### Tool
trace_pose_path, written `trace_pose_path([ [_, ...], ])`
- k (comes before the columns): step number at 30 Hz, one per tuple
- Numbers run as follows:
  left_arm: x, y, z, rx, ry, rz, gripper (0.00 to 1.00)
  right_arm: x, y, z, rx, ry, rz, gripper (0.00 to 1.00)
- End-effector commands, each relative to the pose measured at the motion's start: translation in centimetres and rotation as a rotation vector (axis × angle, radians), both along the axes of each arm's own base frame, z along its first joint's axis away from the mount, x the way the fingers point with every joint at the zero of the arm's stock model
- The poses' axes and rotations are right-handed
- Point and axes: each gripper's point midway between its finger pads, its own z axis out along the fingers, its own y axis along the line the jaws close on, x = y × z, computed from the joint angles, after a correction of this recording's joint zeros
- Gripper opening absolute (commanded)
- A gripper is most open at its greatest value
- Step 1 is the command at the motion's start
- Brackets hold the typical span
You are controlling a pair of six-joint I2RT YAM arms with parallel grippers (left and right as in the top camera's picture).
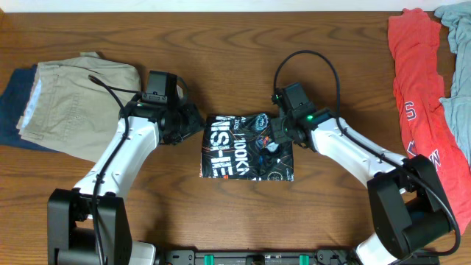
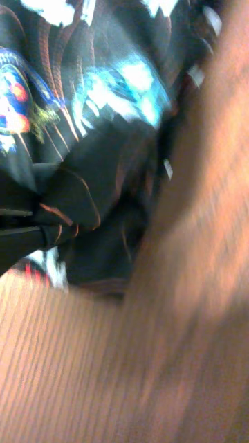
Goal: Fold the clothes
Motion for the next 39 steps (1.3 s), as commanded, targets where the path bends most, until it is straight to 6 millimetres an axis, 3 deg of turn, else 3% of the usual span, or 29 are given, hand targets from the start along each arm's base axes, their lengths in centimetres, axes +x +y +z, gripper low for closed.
trace_pose_path([
  [1, -0.3, 0.0, -0.4, 0.009, 0.009, -0.017, 0.56, 2.0, -3.8, 0.3, -0.078, -0.064, -0.163, 0.36],
  [5, -0.3, 0.0, -0.4, 0.01, 0.009, -0.018, 0.56, 2.6, -4.9, 0.4, -0.047, -0.057, -0.193, 0.62],
  [9, -0.4, 0.0, -0.4, 0.013, 0.008, -0.028, 0.56, 0.9, -2.6, 0.4, 0.072, 0.029, -0.084, 0.63],
  [15, -0.4, 0.0, -0.4, 0.022, -0.004, -0.058, 0.56, -2.1, 2.5, 5.4, 0.37, 0.086, 0.078, 0.59],
  [18, -0.4, 0.0, -0.4, 0.023, -0.004, -0.058, 0.56, -3.7, 3.7, 6.6, 0.407, 0.114, 0.124, 0.53],
  [22, -0.4, 0.0, -0.4, 0.023, -0.005, -0.058, 0.56, -6.7, 4.0, 5.1, 0.349, 0.223, 0.144, 0.49],
  [26, -0.4, 0.0, -0.4, 0.023, -0.005, -0.058, 0.56, -9.0, 3.1, 2.4, 0.219, 0.298, 0.143, 0.46],
  [28, -0.4, 0.0, -0.4, 0.023, -0.004, -0.058, 0.56, -9.9, 2.6, 1.0, 0.167, 0.32, 0.143, 0.39],
  [31, -0.4, 0.0, -0.4, 0.023, -0.004, -0.058, 0.56, -10.8, 1.9, -0.5, 0.119, 0.346, 0.121, 0.31],
  [36, -0.4, 0.0, -0.4, 0.022, -0.004, -0.058, 0.56, -11.2, -0.8, -2.3, 0.009, 0.343, 0.014, 0.32],
  [39, -0.4, 0.0, -0.4, 0.022, -0.004, -0.058, 0.56, -11.6, -1.0, -2.8, 0.003, 0.347, 0.013, 0.31],
])
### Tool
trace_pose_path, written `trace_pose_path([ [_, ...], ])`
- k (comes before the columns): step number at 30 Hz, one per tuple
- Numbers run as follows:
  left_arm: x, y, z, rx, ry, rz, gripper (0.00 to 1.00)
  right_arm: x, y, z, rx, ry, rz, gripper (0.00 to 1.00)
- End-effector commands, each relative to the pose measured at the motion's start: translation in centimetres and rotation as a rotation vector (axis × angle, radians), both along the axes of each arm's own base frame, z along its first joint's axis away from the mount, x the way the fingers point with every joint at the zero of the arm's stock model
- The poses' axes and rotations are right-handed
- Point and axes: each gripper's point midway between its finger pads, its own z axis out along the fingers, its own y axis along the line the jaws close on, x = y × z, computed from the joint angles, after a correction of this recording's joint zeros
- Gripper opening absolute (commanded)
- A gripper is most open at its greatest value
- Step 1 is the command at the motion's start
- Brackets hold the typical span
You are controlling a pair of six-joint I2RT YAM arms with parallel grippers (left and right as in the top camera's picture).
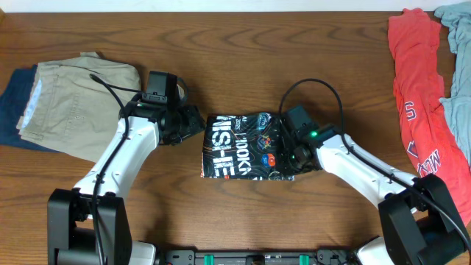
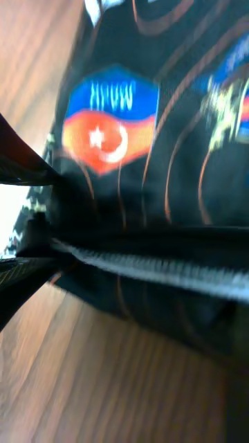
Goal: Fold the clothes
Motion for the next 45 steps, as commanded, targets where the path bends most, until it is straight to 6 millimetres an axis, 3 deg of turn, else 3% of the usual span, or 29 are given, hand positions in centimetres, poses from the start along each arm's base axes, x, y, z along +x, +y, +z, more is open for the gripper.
trace_pose_path([
  [1, -0.3, 0.0, -0.3, 0.009, 0.007, -0.017, 0.56, -0.2, -1.1, -0.9, -0.06, -0.007, -0.034, 0.31],
  [3, -0.3, 0.0, -0.3, 0.009, 0.007, -0.017, 0.56, -0.2, -1.1, -1.0, -0.059, -0.006, -0.034, 0.28],
  [8, -0.3, 0.0, -0.3, 0.009, 0.007, -0.017, 0.56, -0.2, -0.8, -0.9, -0.044, -0.005, -0.032, 0.01],
  [12, -0.3, 0.0, -0.3, 0.009, 0.006, -0.017, 0.56, -0.6, -0.3, -0.8, -0.013, 0.018, -0.026, 0.01],
  [15, -0.3, 0.0, -0.3, 0.009, 0.006, -0.017, 0.56, -2.1, -0.3, -0.8, -0.003, 0.089, -0.022, 0.01],
  [18, -0.3, 0.0, -0.3, 0.009, 0.007, -0.017, 0.56, -4.3, -1.8, -0.9, -0.073, 0.185, -0.081, 0.01],
  [21, -0.3, 0.0, -0.3, 0.009, 0.006, -0.017, 0.56, -4.8, -3.4, -1.0, -0.15, 0.198, -0.102, 0.03],
  [25, -0.4, 0.0, -0.4, 0.01, 0.011, -0.017, 0.57, -3.8, -3.6, -1.1, -0.165, 0.15, -0.104, 0.23],
  [33, -0.9, -0.6, -0.5, 0.021, 0.013, -0.068, 0.62, 0.8, -4.7, -0.7, -0.167, -0.001, -0.182, 0.29],
  [39, -1.2, -1.6, -0.5, 0.029, -0.002, -0.127, 0.67, 1.3, -6.3, -0.5, -0.143, 0.025, -0.257, 0.25],
  [42, -1.2, -1.6, -0.8, 0.04, -0.002, -0.146, 0.67, 1.9, -5.8, 0.5, -0.071, 0.011, -0.249, 0.27],
  [45, -1.3, -1.5, -1.5, 0.044, 0.018, -0.146, 0.67, 3.8, -4.1, 2.5, 0.035, -0.073, -0.182, 0.33],
])
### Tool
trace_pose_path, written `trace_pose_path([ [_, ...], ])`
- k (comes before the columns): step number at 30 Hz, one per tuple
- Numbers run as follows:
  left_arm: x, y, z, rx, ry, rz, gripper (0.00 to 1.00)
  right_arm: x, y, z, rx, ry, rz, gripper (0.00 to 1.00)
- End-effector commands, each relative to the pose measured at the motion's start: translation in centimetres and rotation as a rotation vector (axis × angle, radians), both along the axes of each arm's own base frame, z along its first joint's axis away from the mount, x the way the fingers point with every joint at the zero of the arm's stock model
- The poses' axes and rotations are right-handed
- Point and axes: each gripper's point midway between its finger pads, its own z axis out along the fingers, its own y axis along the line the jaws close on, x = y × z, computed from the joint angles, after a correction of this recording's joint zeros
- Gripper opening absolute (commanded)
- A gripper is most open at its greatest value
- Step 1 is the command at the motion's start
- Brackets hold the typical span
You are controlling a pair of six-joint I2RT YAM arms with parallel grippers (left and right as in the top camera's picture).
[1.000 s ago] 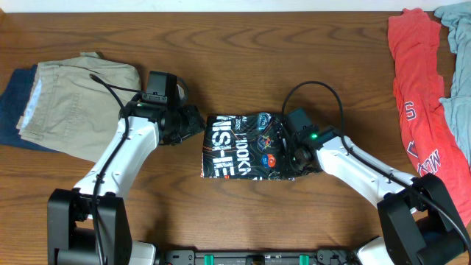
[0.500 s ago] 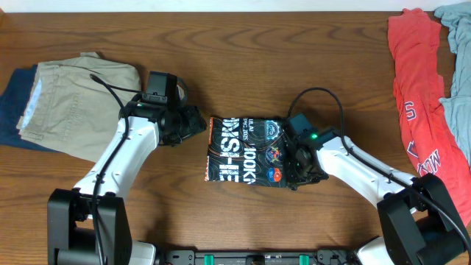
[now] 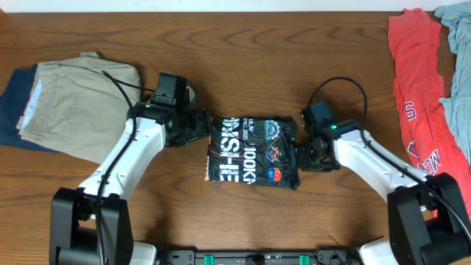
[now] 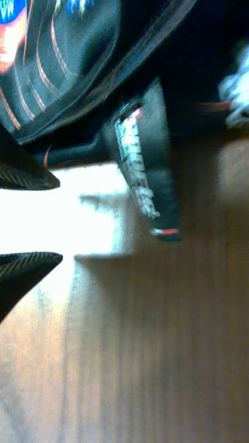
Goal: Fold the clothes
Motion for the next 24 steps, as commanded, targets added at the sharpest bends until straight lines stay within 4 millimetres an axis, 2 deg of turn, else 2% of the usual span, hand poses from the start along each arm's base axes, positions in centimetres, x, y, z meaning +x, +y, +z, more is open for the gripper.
trace_pose_path([
  [1, -0.3, 0.2, -1.5, 0.024, 0.033, -0.023, 0.67, 3.0, 2.5, 3.5, 0.142, -0.146, 0.104, 0.38],
  [5, -0.6, 0.2, -2.3, 0.029, 0.06, -0.023, 0.68, 5.2, 4.3, 4.7, 0.215, -0.259, 0.181, 0.4],
  [11, -0.6, 0.3, -2.3, 0.03, 0.063, -0.023, 0.67, 7.1, 4.8, 3.4, 0.214, -0.299, 0.184, 0.37],
  [13, -0.6, 0.3, -2.3, 0.03, 0.063, -0.023, 0.67, 7.6, 4.7, 2.4, 0.196, -0.298, 0.178, 0.29],
  [16, -0.6, 0.3, -2.3, 0.03, 0.063, -0.023, 0.67, 8.3, 4.7, 1.4, 0.191, -0.307, 0.172, 0.05],
  [17, -0.6, 0.3, -2.3, 0.03, 0.063, -0.023, 0.68, 8.8, 4.5, 1.2, 0.174, -0.323, 0.165, 0.01],
  [19, -0.6, 0.3, -2.3, 0.03, 0.063, -0.023, 0.67, 10.0, 3.2, 1.3, 0.107, -0.364, 0.097, 0.01],
  [22, -0.6, 0.3, -2.3, 0.03, 0.064, -0.023, 0.67, 12.2, 1.5, 2.8, 0.043, -0.461, 0.004, 0.02],
  [24, -0.7, 0.3, -2.3, 0.031, 0.068, -0.023, 0.67, 13.2, 1.6, 3.8, 0.061, -0.509, -0.006, 0.14],
])
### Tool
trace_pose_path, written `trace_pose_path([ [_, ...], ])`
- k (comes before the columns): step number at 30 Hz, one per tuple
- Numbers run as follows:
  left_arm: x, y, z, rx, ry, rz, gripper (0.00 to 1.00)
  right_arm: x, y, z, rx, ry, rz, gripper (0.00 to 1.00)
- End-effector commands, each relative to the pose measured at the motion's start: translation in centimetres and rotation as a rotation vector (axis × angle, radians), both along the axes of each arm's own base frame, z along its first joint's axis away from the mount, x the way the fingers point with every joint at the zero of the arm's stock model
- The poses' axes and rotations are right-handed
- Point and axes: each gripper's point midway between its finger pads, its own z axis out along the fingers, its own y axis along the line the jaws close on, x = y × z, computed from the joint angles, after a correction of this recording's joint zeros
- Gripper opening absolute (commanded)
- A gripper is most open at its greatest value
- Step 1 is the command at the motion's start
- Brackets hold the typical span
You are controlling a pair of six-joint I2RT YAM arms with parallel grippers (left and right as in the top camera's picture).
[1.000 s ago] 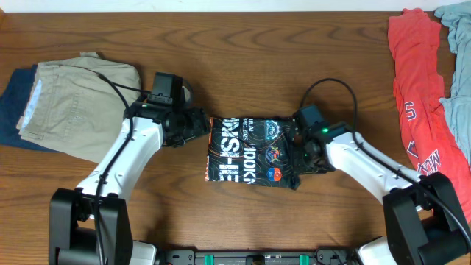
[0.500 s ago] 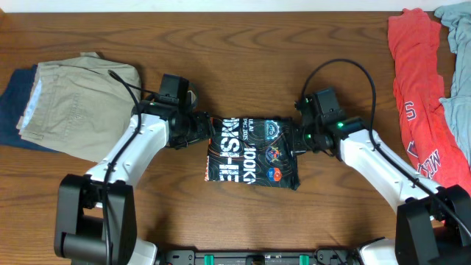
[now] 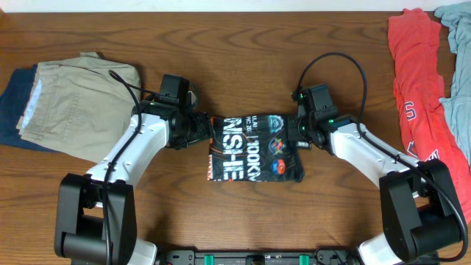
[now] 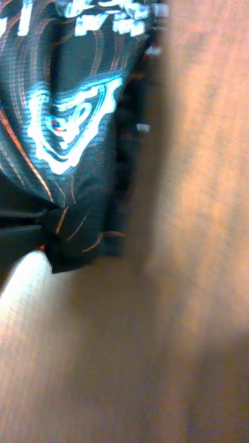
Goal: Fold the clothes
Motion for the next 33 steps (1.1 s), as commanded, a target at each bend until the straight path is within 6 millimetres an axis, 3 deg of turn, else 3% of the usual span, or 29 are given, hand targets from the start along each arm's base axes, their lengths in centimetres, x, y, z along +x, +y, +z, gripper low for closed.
trace_pose_path([
  [1, -0.4, 0.2, -0.4, 0.015, 0.01, -0.017, 0.67, 2.1, -1.6, 2.1, -0.021, -0.087, -0.089, 0.19],
  [6, -1.2, 0.4, -0.6, 0.023, 0.045, -0.017, 0.68, -0.1, -0.2, 1.2, 0.04, 0.019, -0.018, 0.34],
  [10, -0.9, 0.3, -0.5, 0.02, 0.031, -0.017, 0.69, -4.9, -1.3, -0.9, -0.008, 0.234, -0.014, 0.32],
  [14, 1.8, -0.3, 0.3, -0.003, -0.087, -0.021, 0.73, -8.0, -2.3, -1.8, -0.051, 0.364, -0.025, 0.3],
  [18, 5.3, -1.0, 1.7, -0.034, -0.248, -0.026, 0.73, -9.2, -2.7, -1.8, -0.056, 0.416, -0.054, 0.27],
  [22, 7.9, -1.6, 2.3, -0.055, -0.351, -0.024, 0.73, -10.0, -2.3, -0.6, -0.022, 0.429, -0.046, 0.28],
  [29, 8.8, -1.8, -1.3, -0.049, -0.318, -0.025, 0.72, -11.0, 0.4, 3.5, 0.135, 0.385, 0.023, 0.28],
  [33, 8.2, -1.8, -4.0, -0.039, -0.253, -0.028, 0.64, -11.9, 1.7, 3.8, 0.151, 0.397, 0.07, 0.26],
])
